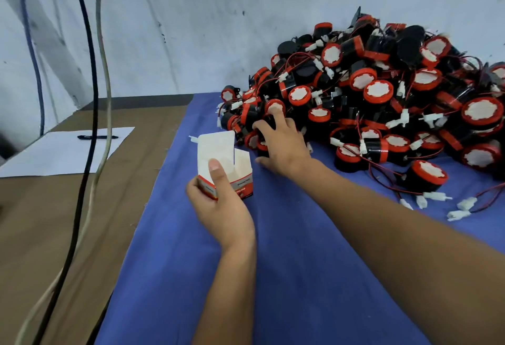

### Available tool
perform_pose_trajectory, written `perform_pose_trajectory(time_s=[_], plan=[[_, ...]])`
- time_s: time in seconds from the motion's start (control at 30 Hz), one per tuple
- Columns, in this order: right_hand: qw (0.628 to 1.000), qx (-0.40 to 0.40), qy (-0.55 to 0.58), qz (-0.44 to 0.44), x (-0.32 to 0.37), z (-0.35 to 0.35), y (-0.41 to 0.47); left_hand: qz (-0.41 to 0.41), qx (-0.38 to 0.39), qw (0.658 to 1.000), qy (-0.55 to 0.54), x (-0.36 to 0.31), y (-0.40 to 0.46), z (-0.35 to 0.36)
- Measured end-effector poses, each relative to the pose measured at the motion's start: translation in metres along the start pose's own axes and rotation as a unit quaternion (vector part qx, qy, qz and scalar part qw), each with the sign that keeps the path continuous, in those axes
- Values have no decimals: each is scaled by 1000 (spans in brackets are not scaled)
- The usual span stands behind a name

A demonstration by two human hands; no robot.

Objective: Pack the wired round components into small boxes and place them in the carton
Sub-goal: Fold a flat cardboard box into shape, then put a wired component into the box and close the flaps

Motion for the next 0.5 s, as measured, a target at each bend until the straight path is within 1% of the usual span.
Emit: perform_pose_trajectory(time_s=[0.07, 0.13, 0.2, 0.27, 0.3, 0.33, 0.4, 0.5], plan=[[998, -49, -7, -33, 11, -12, -8, -7, 2, 1000, 12, 2, -1, 1], [996, -60, -12, -59, 16, -21, -26, -18, -2, 999, 26, 6, 0, 1], [998, -14, -21, -51, 9, -23, -52, -21, -8, 999, 38, 6, -1, 1], [999, 32, -35, -1, -11, -23, -86, -11, -7, 999, 49, 4, -3, 2], [998, 25, -43, 33, -24, -29, -107, -3, 2, 998, 57, 2, -6, 5], [997, -2, -52, 64, -36, -38, -126, 6, 15, 998, 67, 0, -9, 8], [988, -85, -56, 115, -55, -66, -163, 27, 51, 995, 82, -1, -17, 16], [962, -223, -39, 151, -74, -112, -203, 86, 138, 981, 107, -5, -33, 31]])
Point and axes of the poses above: each hand's wrist, its own y-axis towards the middle knuckle, its own z-axis out of the palm, x = y × z, the point moved 7 cm from there along y, towards the middle knuckle, and after that the axes turned 11 degrees about y, right-handed, at the moved point
